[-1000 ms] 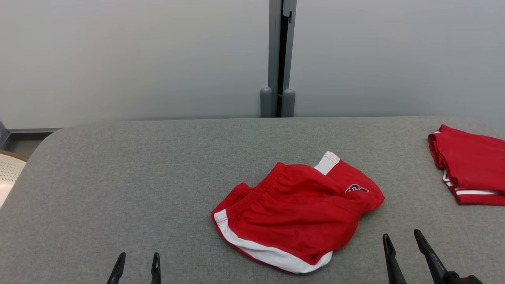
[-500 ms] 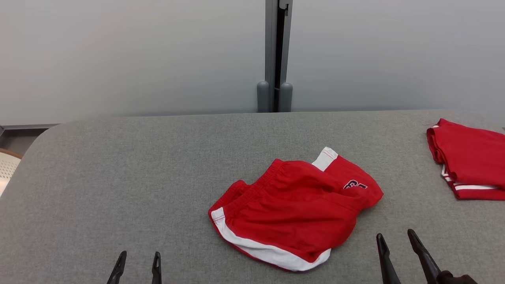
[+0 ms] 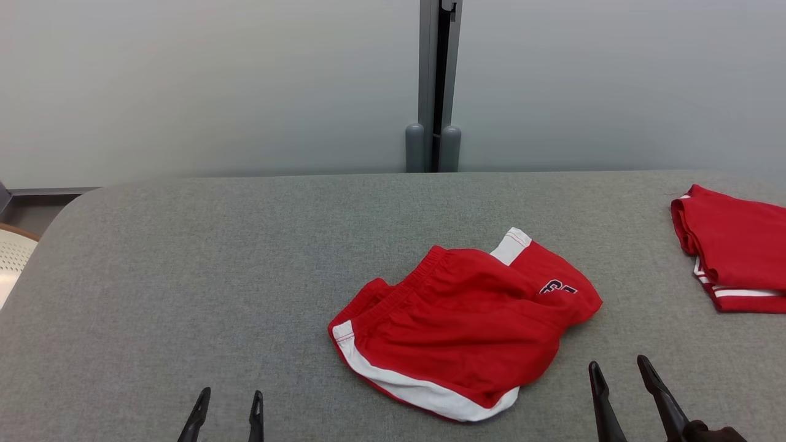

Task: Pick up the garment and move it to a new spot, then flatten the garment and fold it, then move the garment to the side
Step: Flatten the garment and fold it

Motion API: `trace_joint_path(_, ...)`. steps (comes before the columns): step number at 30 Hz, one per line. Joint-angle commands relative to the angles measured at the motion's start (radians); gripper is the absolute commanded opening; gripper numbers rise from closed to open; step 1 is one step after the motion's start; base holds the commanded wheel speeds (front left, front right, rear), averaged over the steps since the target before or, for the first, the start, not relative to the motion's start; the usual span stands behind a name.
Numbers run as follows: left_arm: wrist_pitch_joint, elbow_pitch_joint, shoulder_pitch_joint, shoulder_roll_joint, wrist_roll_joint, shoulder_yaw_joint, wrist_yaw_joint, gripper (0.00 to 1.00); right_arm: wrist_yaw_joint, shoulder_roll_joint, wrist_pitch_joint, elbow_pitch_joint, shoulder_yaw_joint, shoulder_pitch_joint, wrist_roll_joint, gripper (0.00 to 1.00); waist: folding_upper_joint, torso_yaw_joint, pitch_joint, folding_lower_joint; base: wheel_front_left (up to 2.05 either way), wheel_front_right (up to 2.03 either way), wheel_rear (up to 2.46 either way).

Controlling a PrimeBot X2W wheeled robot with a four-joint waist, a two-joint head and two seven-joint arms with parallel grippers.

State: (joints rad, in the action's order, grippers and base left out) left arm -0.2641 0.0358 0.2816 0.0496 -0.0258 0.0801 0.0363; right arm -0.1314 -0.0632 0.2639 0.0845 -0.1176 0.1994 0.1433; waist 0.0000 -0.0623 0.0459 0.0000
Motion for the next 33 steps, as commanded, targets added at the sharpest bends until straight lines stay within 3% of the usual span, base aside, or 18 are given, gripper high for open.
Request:
trace_joint_path(1, 0.0, 0.008, -0.025, 0.007, 0.016, 0.01, -0.011, 1.0, 0.002, -0.001, 0.0, -0.003, -0.002, -0.01, -0.002, 1.0, 0.0, 0.0, -0.005, 0.0, 0.0, 0.0, 0.0)
trace_joint_path(8, 0.0, 0.107, -0.207, 0.101, 0.088, 0.123, -0.116, 1.0, 0.002, -0.019, 0.0, -0.007, -0.018, -0.04, -0.004, 1.0, 0.0, -0.004, -0.059, 0.0, 0.0, 0.0, 0.0)
trace_joint_path(12, 0.004, 0.251, -0.383, 0.159, 0.131, 0.246, -0.159, 1.0, 0.002, -0.034, 0.0, -0.021, -0.031, -0.086, -0.007, 1.0, 0.0, 0.004, -0.129, 0.0, 0.0, 0.0, 0.0)
trace_joint_path(16, 0.035, 0.394, -0.555, 0.198, 0.142, 0.397, -0.166, 1.0, 0.002, -0.046, 0.0, -0.023, -0.037, -0.115, -0.01, 1.0, 0.0, 0.012, -0.171, 0.0, 0.0, 0.0, 0.0)
trace_joint_path(22, 0.077, 0.545, -0.738, 0.263, 0.043, 0.623, -0.166, 1.0, 0.002, -0.061, 0.0, -0.024, -0.036, -0.138, -0.009, 1.0, 0.0, 0.023, -0.204, 0.0, 0.0, 0.0, 0.0)
trace_joint_path(33, 0.041, 0.627, -0.865, 0.302, -0.054, 0.788, -0.166, 1.0, 0.002, -0.06, 0.0, -0.027, -0.027, -0.148, -0.009, 1.0, 0.0, 0.025, -0.226, 0.0, 0.0, 0.0, 0.0)
